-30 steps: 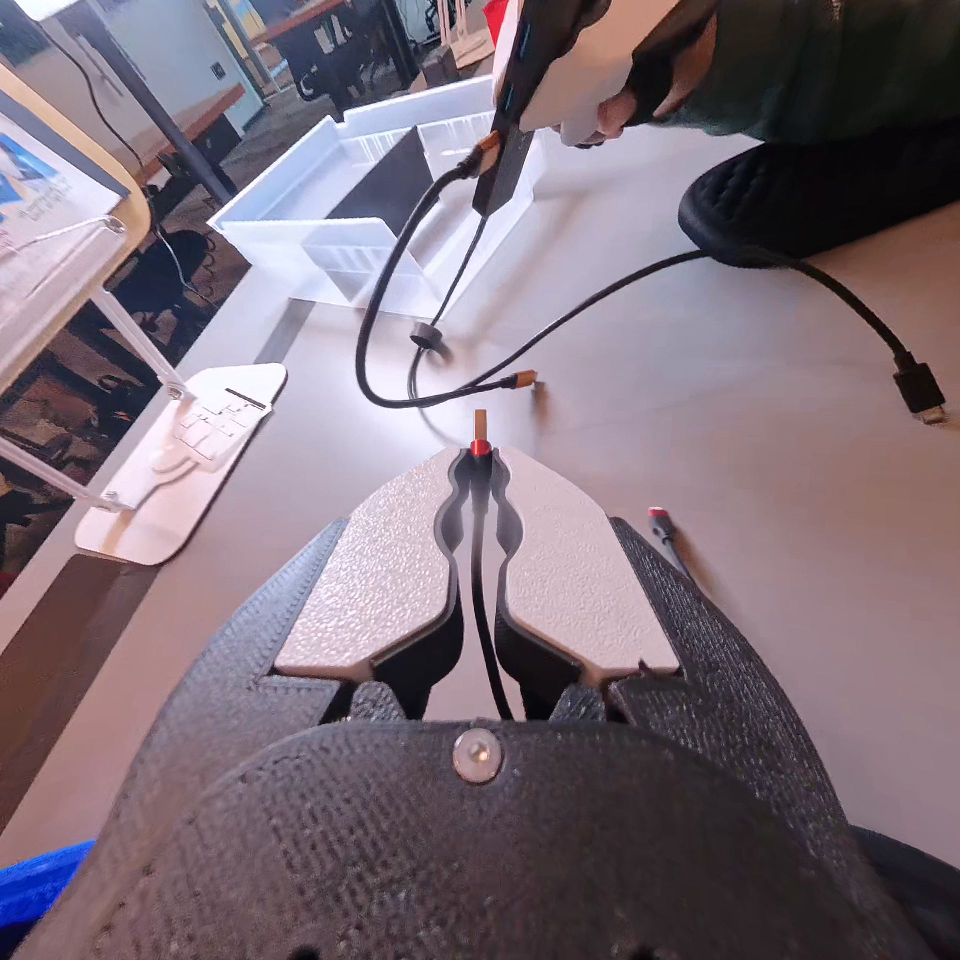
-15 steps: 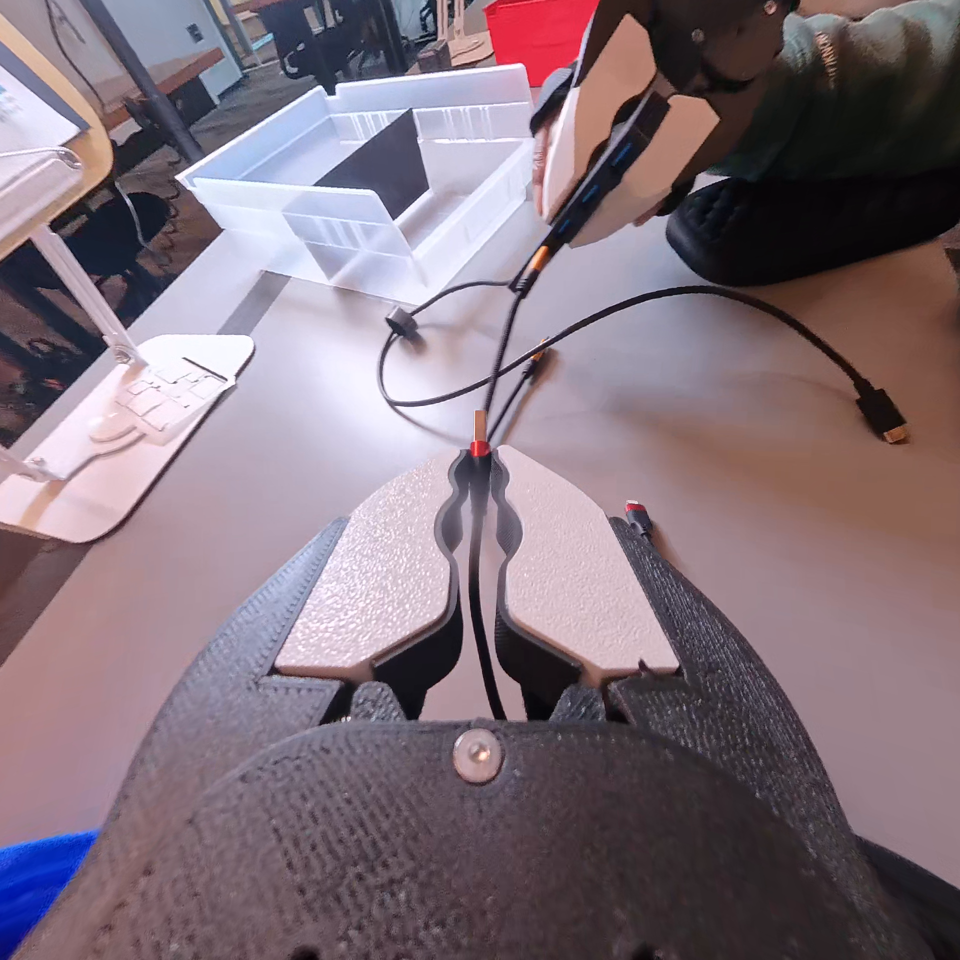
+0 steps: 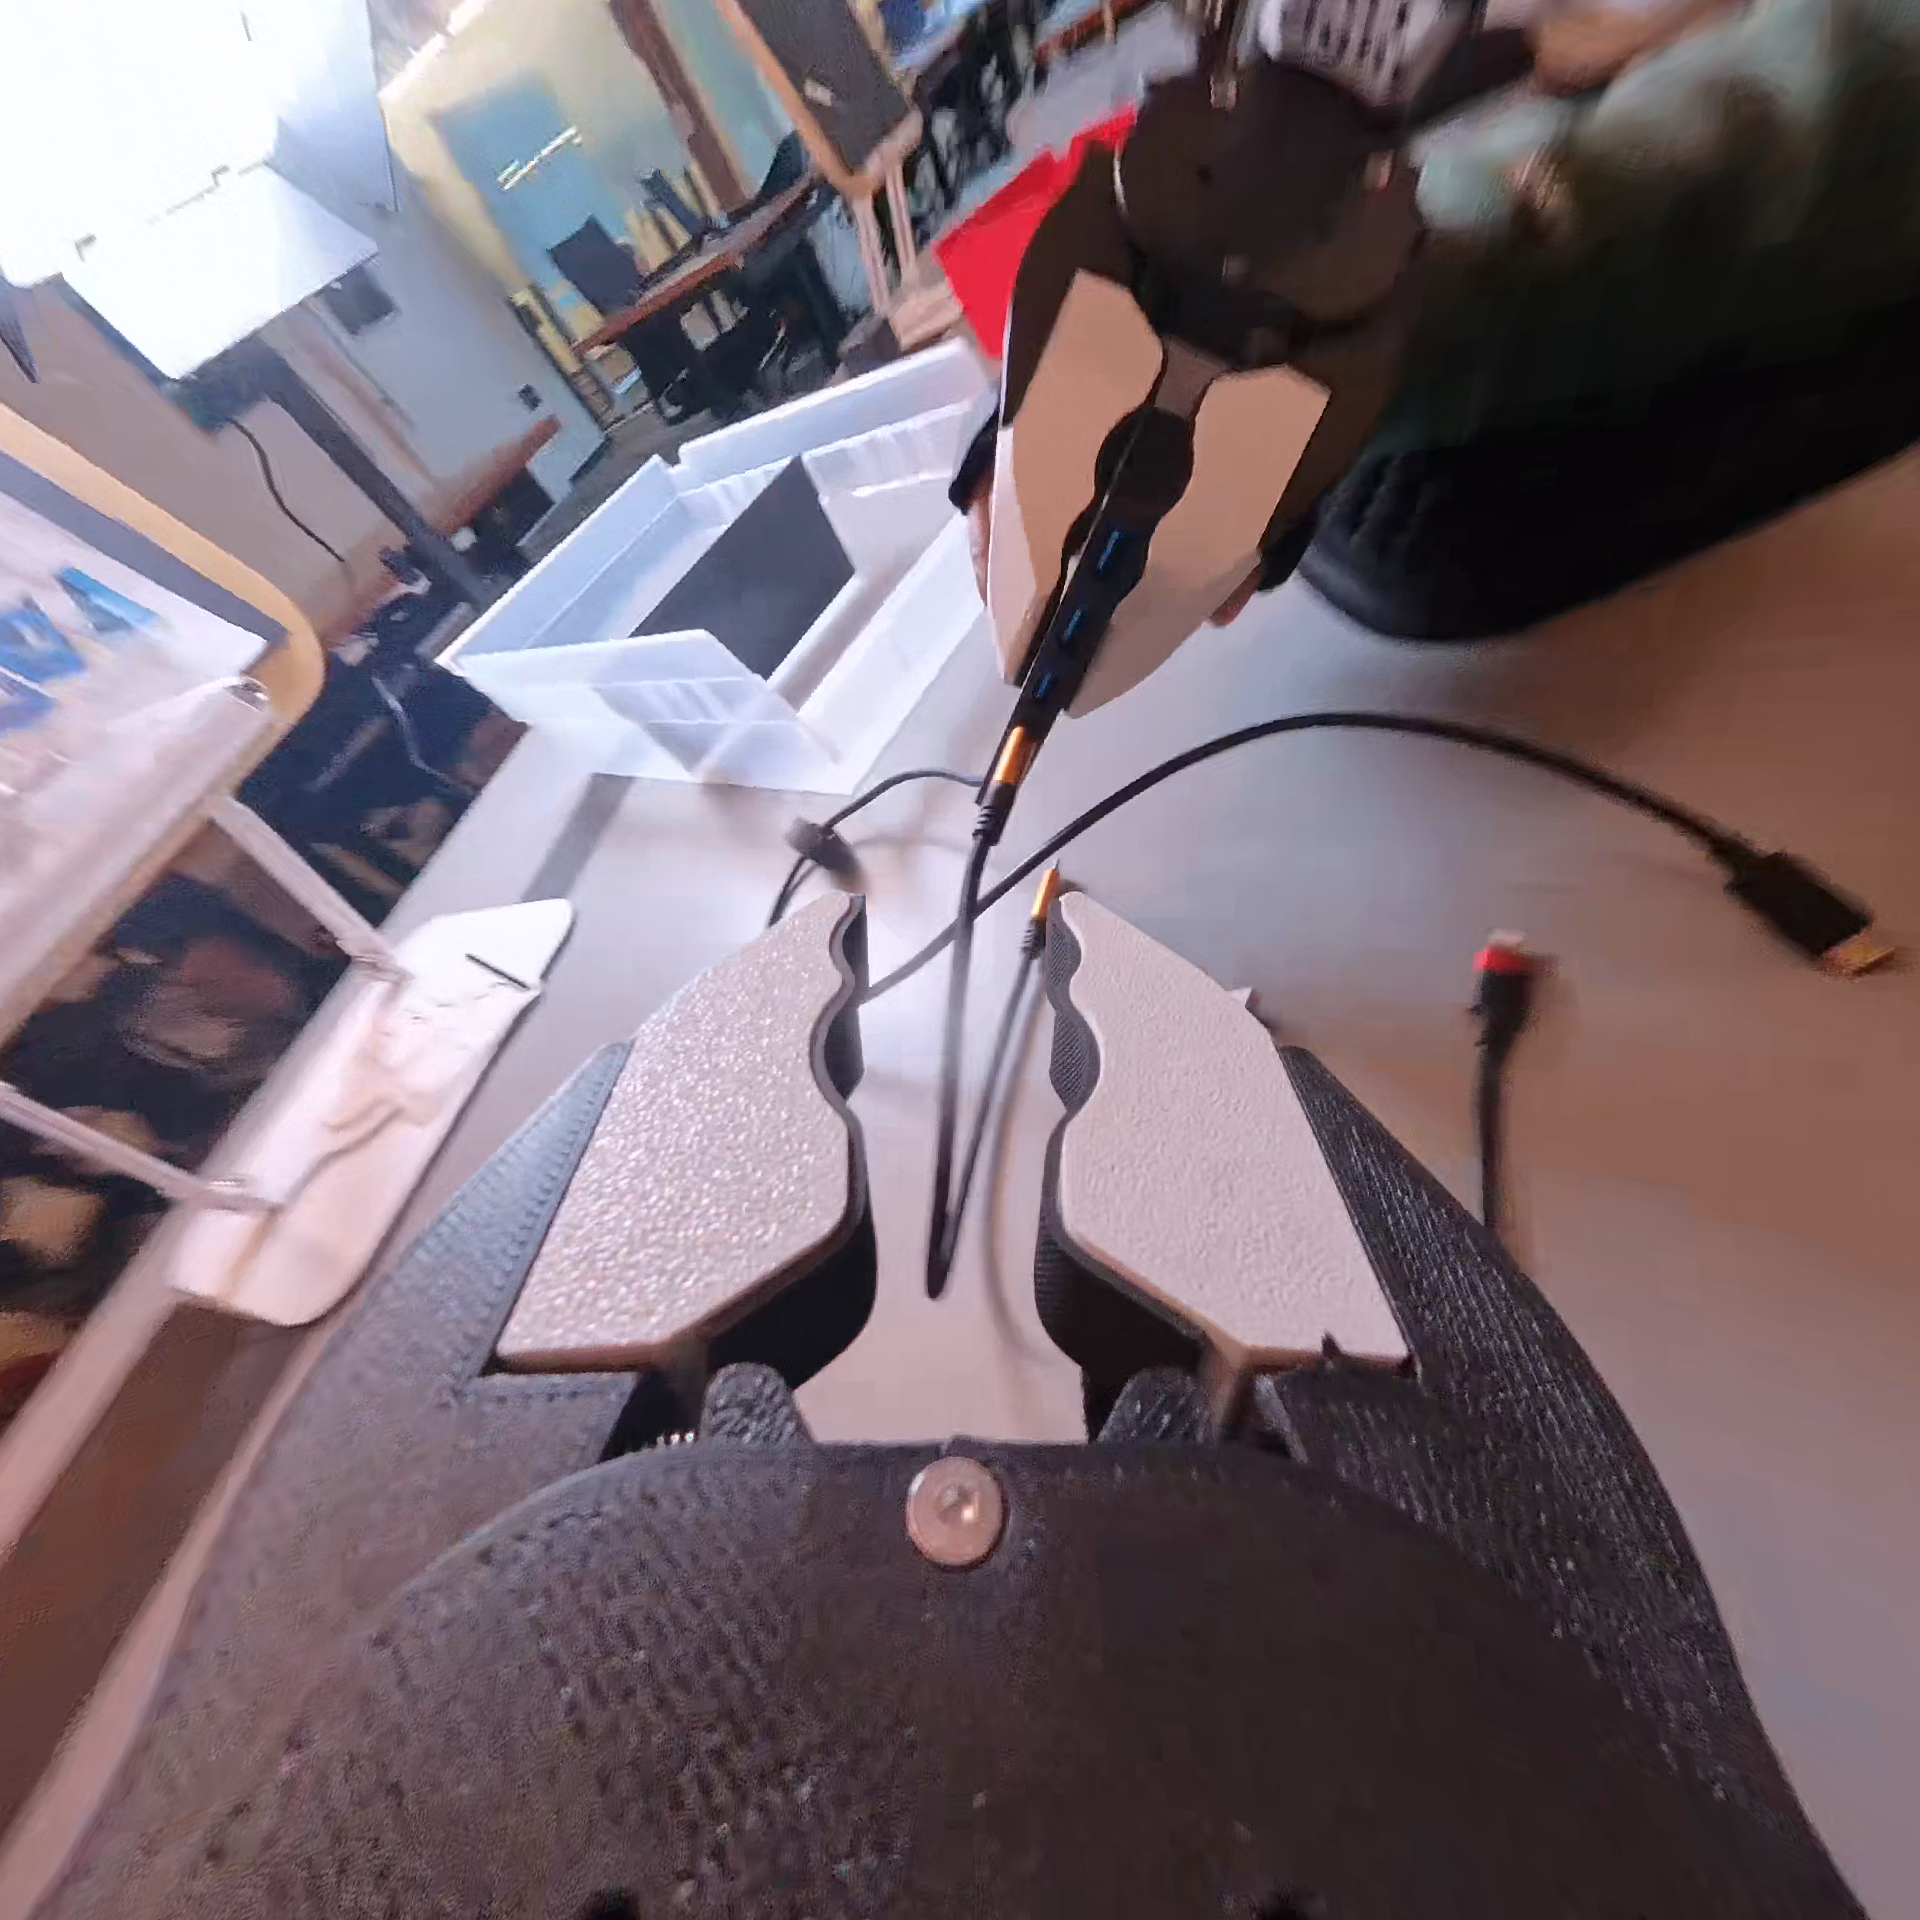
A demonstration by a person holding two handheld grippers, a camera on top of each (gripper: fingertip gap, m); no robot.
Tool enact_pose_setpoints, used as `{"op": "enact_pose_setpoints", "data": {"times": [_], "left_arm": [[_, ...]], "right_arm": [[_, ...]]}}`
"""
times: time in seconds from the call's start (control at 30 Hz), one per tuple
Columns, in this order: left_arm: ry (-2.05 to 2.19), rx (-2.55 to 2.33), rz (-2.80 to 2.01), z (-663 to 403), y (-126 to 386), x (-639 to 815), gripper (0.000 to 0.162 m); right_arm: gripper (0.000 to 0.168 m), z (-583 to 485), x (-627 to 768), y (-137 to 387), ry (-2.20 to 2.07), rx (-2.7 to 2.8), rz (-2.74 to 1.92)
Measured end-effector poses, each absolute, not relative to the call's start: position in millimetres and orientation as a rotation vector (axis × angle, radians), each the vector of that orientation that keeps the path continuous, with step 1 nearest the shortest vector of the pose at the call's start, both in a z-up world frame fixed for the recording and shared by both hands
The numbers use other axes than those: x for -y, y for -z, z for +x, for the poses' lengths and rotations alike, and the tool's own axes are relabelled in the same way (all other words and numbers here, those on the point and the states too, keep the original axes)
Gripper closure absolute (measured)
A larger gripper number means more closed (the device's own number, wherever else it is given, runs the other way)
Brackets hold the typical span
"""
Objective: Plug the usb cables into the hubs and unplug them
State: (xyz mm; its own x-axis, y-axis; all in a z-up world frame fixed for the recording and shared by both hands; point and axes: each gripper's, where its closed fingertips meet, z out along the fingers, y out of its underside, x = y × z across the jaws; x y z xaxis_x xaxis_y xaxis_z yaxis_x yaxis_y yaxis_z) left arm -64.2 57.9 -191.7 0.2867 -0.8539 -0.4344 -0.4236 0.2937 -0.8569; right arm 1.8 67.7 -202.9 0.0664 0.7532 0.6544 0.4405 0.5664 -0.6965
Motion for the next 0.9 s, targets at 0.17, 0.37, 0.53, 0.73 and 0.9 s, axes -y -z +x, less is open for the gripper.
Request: {"op": "enact_pose_setpoints", "data": {"times": [0.17, 0.37, 0.53, 0.73, 0.9], "left_arm": [[0.192, -1.520, -1.273, -41, 217, -53, 0.134], [-0.034, -1.641, -1.183, -34, 229, -53, 0.154], [0.098, -1.616, -1.217, -38, 216, -45, 0.154], [0.143, -1.560, -1.234, -54, 201, -47, 0.154], [0.280, -1.319, -1.349, -107, 168, -66, 0.154]], "right_arm": [[0.157, -22, -45, 206, -0.363, 1.620, -0.993], [0.156, -34, -30, 204, -0.409, 1.629, -0.978], [0.156, -32, -31, 197, -0.430, 1.628, -1.027], [0.156, -17, -45, 202, -0.333, 1.666, -1.103], [0.156, 21, -81, 196, -0.350, 1.484, -1.235]]}}
